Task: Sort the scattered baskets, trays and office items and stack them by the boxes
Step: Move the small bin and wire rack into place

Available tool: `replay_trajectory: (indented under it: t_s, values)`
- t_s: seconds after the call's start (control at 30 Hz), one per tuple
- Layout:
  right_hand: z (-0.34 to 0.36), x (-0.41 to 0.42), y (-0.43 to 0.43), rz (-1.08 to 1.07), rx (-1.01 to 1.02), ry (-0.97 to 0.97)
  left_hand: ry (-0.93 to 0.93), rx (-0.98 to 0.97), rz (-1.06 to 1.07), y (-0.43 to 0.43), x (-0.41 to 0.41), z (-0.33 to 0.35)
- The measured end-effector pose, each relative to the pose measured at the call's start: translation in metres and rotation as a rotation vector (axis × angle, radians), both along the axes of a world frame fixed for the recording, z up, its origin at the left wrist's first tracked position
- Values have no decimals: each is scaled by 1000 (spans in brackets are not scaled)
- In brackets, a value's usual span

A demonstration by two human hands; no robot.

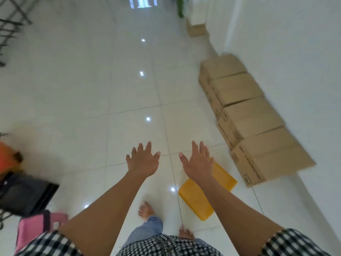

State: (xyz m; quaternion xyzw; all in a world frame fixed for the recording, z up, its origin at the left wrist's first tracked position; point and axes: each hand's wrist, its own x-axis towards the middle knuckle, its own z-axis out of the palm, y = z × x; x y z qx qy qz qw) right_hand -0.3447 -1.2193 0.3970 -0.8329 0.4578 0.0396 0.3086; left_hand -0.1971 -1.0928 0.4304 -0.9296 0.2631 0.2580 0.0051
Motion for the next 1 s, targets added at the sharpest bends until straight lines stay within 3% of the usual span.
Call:
replay_trajectory:
  t_s: [0.4, 1.0]
  values:
    - [27, 92, 139, 468, -42, -13, -62, -39, 480, 190, 8, 37]
    - [35, 166, 515, 1015, -59, -34, -104, -43, 1024, 574, -15, 43]
